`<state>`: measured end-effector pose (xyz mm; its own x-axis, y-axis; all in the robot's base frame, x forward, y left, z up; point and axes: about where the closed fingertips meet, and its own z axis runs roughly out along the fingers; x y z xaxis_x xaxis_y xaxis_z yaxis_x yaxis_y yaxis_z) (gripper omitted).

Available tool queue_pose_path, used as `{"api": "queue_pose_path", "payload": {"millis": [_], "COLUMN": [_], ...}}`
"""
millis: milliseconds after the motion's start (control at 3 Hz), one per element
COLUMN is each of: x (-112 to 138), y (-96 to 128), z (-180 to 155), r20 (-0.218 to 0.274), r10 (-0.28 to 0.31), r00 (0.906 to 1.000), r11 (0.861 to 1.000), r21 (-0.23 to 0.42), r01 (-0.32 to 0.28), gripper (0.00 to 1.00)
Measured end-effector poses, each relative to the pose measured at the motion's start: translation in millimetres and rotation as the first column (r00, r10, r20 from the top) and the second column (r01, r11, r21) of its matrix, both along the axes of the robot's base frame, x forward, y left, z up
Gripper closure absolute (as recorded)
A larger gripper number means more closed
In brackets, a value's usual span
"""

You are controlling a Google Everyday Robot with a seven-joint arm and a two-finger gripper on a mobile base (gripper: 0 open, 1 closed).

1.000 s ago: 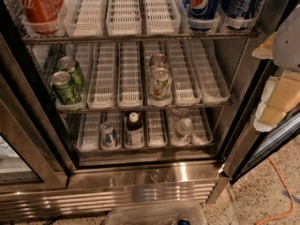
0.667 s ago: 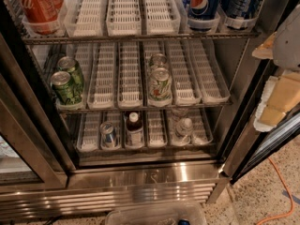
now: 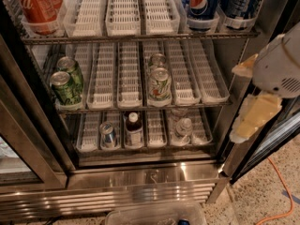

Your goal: Pick redbull can from bottom shelf of fridge

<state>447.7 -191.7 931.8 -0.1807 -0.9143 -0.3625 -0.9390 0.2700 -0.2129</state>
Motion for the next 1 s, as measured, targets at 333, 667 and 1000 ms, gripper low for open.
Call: {"api": "queue_pose_path", "payload": {"millis": [333,667,1000], "x": [6,1,1], "y": [38,75,75], "z": [-46,-87,-87], "r20": [-0.022,-0.06,-0.06], "r10": [0.049,0.1,0.1], "r00": [0.9986,0.9932,0.9932], "r11": [0.985,0.953,0.953], "r21": [0.166,0.294,0.294], "r01": [-0.044,-0.078,-0.078], "gripper": [0.0,0.0,0.0]}}
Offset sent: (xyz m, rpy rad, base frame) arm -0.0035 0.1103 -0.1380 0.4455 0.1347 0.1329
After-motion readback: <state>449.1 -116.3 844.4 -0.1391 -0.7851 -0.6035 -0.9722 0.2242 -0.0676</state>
